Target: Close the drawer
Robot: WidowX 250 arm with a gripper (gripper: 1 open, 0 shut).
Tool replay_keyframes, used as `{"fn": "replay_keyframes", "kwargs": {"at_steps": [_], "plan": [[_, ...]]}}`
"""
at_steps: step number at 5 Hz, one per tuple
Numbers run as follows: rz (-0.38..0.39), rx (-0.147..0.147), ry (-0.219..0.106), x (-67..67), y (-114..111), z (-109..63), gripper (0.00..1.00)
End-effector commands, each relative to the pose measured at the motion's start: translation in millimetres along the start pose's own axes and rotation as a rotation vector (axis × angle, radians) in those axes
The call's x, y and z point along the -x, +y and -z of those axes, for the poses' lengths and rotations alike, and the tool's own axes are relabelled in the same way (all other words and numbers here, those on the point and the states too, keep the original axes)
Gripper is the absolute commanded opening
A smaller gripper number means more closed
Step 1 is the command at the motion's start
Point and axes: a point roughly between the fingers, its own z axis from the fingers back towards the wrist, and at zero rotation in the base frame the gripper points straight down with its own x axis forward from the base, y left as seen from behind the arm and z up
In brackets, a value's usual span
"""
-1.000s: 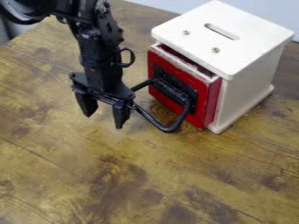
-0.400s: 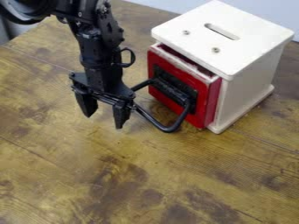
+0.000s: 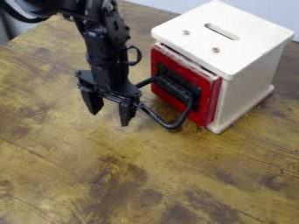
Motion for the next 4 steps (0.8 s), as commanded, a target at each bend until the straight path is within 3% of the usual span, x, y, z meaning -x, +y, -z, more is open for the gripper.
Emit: {"fn": "replay_keyframes", "kwargs": {"at_steps": [1,4], "plan": [[0.018,0.007,-0.052,-18.5,-14.4,-14.4,1.00],[0.015,0.005,-0.054,-22.7,-20.4,-13.5,1.00]]}}
